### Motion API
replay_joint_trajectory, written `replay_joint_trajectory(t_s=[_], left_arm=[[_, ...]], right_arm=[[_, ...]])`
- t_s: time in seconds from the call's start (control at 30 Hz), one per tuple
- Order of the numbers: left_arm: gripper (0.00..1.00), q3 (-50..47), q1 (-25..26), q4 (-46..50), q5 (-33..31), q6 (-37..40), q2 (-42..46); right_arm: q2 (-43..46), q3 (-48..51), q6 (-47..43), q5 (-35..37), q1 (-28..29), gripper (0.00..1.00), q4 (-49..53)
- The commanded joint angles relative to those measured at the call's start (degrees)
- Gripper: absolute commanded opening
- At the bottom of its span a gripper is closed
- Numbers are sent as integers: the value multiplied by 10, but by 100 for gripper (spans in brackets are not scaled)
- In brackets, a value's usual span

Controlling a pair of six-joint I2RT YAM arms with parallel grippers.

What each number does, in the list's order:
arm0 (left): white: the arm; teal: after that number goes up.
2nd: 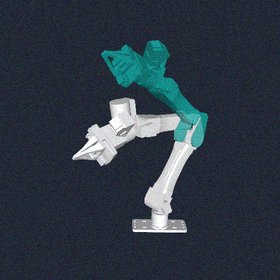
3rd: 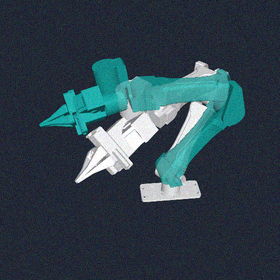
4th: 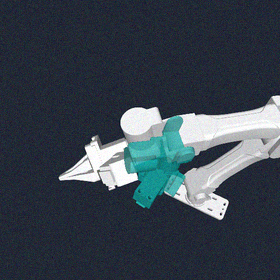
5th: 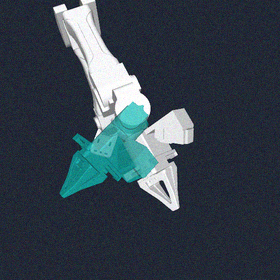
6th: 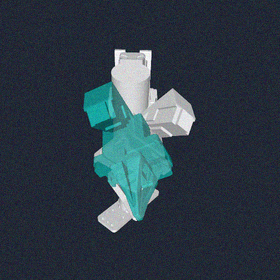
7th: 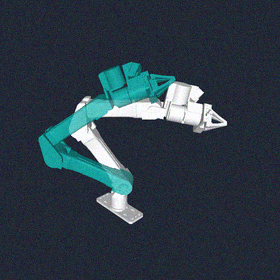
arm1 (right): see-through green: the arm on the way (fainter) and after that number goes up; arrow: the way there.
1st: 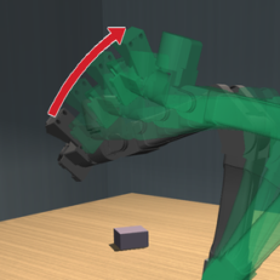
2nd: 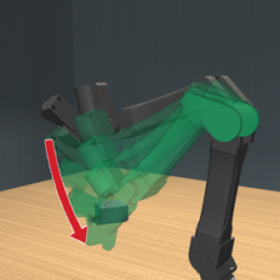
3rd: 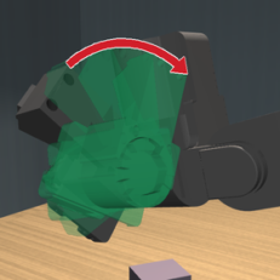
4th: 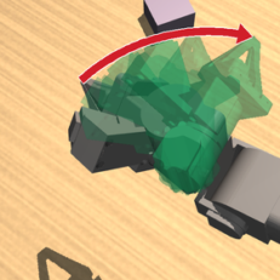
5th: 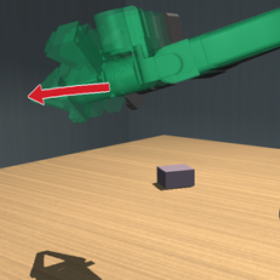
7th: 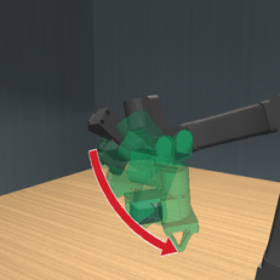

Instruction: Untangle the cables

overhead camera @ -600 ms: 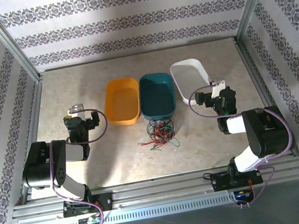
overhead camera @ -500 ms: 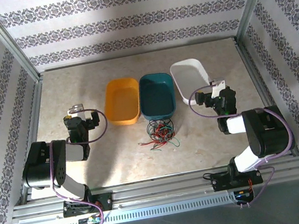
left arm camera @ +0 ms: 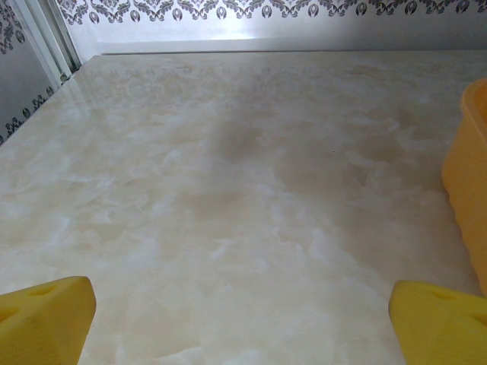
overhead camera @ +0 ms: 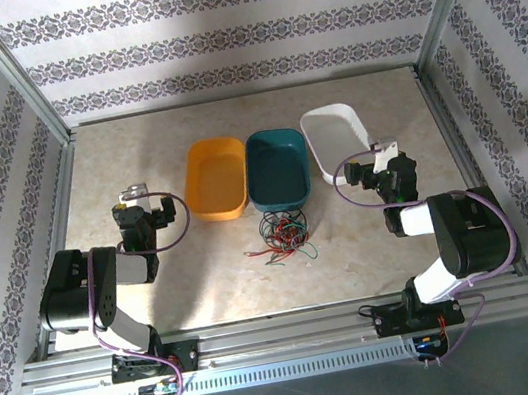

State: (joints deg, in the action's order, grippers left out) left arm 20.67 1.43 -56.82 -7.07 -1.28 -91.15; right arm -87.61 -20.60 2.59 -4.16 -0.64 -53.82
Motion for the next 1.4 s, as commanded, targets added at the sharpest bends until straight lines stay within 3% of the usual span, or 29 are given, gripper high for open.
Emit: replay_joint_trajectory(t_s=[0.0, 0.3, 0.37, 0.4, 0.5, 0.6, 0.67, 0.77, 0.9, 0.97, 1.07, 1.13, 1.37], left_arm=[[99, 7, 0, 4, 1, 7, -3], [99, 16, 0, 23, 16, 13, 3], [99, 56, 4, 148, 26, 20, 54], [99, 94, 4, 253, 20, 1, 89], [99, 184, 0, 452, 8, -58, 142], [99, 155, 12, 422, -48, -89, 180], [99, 134, 13, 420, -71, -142, 212], [99, 148, 34, 499, -61, -192, 240], [99, 148, 157, 521, -37, -202, 248], [99, 157, 213, 535, 1, -206, 233], [99, 168, 272, 533, 107, -239, 193], [99, 181, 309, 534, 169, -238, 157], [99, 238, 393, 570, 192, -192, 69]], right_arm=[[-6, -7, -3, -14, -6, 98, -20], [-6, -7, 1, -20, -11, 98, -21], [-6, -6, 1, -19, -11, 98, -21], [-2, -8, 5, -10, -11, 98, -20], [72, -33, 12, 65, 1, 98, 92], [182, -46, 25, 226, 63, 98, 187], [247, -42, 46, 277, 116, 98, 228], [319, -93, 113, 212, 173, 98, 430], [362, -141, 151, 97, 284, 97, 601], [355, -171, 173, 43, 323, 95, 691], [315, -217, 184, -47, 346, 90, 808], [286, -234, 190, -78, 346, 81, 856], [202, -252, 202, -142, 343, 59, 852]])
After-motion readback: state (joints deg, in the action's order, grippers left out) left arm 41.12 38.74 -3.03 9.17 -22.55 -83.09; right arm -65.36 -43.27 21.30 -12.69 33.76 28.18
